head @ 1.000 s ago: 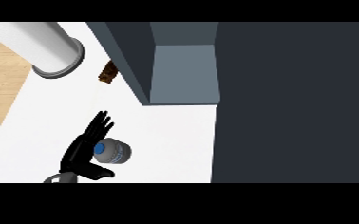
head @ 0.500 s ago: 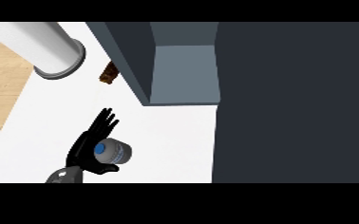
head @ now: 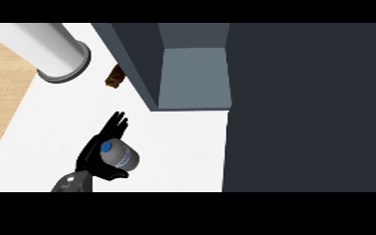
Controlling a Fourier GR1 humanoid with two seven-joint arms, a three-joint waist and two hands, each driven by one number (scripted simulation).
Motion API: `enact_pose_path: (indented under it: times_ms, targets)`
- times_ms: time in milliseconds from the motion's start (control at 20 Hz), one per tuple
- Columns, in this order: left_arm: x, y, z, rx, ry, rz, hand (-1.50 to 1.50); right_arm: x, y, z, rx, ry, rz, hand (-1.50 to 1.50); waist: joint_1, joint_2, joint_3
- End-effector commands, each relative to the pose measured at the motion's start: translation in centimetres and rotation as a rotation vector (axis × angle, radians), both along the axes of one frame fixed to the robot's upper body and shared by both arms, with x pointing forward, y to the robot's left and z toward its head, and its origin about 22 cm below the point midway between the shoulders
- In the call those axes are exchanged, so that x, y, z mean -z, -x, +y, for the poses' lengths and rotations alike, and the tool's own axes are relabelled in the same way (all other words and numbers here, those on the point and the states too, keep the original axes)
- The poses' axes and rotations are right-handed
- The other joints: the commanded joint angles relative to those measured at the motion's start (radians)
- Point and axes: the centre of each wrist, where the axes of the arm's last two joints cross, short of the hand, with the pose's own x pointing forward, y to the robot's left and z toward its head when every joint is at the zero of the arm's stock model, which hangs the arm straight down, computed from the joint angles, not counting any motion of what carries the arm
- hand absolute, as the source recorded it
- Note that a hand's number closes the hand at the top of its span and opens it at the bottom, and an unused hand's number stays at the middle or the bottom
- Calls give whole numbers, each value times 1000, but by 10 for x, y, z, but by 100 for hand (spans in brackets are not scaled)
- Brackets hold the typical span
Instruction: Pick up the bottled water, place it into the cabinet and close the cabinet
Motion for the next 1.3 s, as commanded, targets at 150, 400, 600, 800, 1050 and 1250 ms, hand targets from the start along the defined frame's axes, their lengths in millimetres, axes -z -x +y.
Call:
enact_pose_path:
  times_ms: [150, 400, 600, 800, 1050, 1250]
  targets:
    - [13, 7, -35, 115, 133, -20, -150, -3, 4, 4, -16, -5, -2, -150, -10, 8, -15]
    - [7, 3, -29, 185, 126, -39, 150, -2, -1, 16, 5, 15, 1, -150, -2, 7, -15]
    - [12, 11, -61, 158, 170, -43, 150, 1, 1, 1, 16, -16, -3, -150, 4, 4, -13]
    - [13, 8, -42, 66, 110, -81, 150, 3, 0, -1, -3, -13, 1, -150, -4, 8, -14]
    - [-1, 7, 17, -271, 136, -109, 150, -1, -8, 1, 18, 9, 17, -150, 9, 10, -15]
    - [-2, 14, 29, -321, 150, -116, 150, 8, 0, 0, -2, 1, 14, -150, 3, 6, -14]
